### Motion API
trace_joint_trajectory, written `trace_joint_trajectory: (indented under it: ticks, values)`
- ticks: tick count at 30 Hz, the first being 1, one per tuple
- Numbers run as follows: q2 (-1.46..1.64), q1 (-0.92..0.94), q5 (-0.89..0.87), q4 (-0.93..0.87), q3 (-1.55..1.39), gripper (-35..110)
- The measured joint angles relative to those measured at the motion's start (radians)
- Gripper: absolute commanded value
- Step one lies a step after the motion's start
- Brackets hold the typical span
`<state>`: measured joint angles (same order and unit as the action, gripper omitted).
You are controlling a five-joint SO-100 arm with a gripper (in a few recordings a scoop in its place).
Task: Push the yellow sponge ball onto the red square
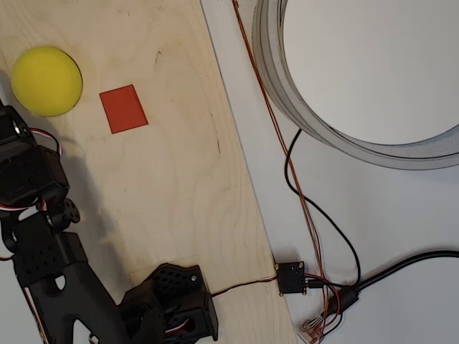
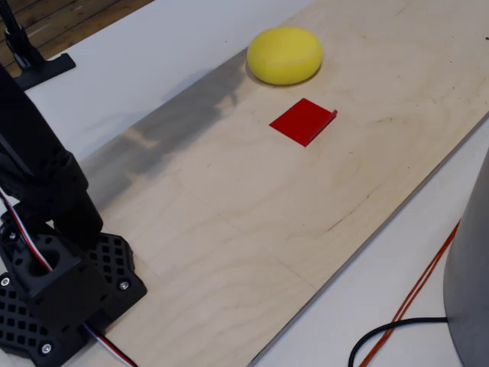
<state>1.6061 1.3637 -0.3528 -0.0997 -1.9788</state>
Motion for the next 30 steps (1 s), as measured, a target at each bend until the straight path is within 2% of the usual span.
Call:
trace_joint_trajectory:
  ticks: [15,30]
  values:
    - [-0.337,0.063,-0.124,-0.020,0.284,16]
    - [-0.618,0.018,-0.241,-0.029,0.537,16]
